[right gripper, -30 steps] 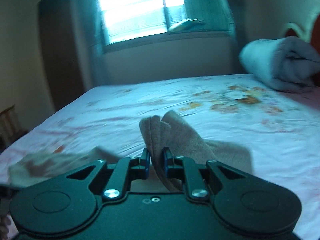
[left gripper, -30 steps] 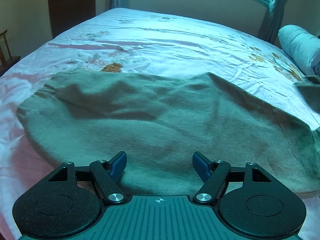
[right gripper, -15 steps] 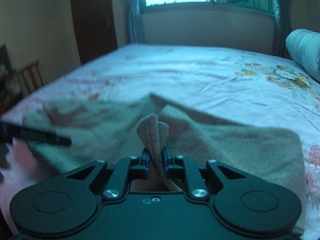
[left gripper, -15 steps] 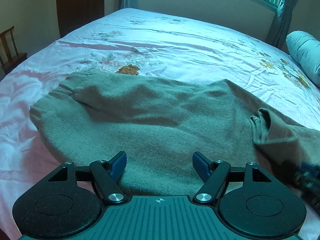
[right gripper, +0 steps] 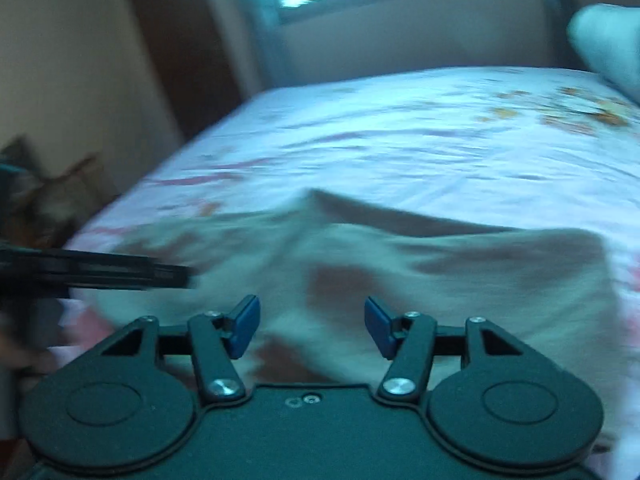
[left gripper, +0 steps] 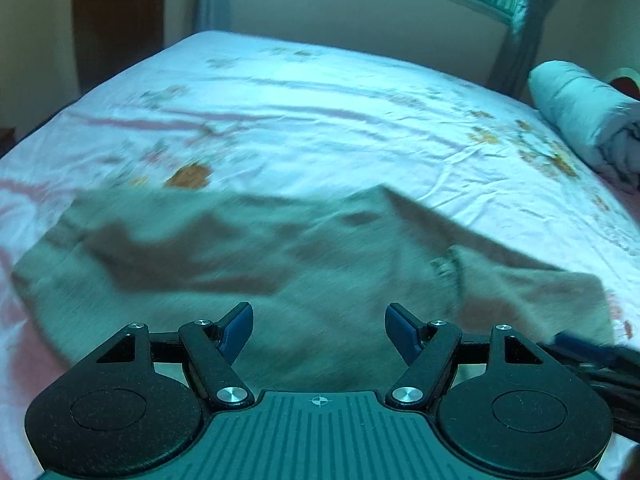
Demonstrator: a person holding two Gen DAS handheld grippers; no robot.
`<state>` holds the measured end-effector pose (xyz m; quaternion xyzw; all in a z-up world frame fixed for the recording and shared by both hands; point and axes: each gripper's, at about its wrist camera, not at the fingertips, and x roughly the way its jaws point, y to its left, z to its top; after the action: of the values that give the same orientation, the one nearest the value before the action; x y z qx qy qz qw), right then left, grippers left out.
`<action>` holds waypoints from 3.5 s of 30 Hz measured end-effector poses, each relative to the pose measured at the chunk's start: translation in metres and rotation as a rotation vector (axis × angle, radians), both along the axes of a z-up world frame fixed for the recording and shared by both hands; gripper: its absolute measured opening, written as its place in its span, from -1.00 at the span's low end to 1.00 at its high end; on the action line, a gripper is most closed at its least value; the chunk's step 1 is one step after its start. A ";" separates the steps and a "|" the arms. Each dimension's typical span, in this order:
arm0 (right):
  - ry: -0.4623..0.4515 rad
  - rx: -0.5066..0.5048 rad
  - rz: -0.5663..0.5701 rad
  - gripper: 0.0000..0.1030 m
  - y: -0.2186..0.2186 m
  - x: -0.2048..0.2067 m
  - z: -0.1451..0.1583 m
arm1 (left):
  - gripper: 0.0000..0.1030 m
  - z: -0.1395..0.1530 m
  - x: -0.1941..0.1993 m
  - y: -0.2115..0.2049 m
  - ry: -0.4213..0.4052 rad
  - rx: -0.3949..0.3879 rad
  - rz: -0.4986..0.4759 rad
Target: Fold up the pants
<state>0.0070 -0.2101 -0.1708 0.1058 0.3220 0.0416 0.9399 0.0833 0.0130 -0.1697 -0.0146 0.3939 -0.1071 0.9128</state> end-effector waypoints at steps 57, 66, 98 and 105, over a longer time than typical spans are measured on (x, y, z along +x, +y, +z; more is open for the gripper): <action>0.076 0.083 0.022 -0.42 0.021 0.011 -0.002 | 0.74 -0.082 0.028 0.211 0.218 -0.416 0.634; 0.062 0.046 0.009 -0.30 0.029 0.018 0.000 | 0.23 -0.087 0.041 0.209 0.164 -0.519 0.632; 0.062 -0.019 0.124 -0.90 0.087 0.053 -0.006 | -0.21 -0.093 0.032 0.208 0.125 -0.492 0.634; 0.078 -0.002 0.323 -0.94 0.172 0.083 -0.013 | -0.29 -0.090 0.030 0.209 0.115 -0.495 0.622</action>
<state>0.0898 -0.0380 -0.1840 0.0534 0.3709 0.1875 0.9080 0.1134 0.2221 -0.2602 -0.3586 0.3835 0.0834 0.8470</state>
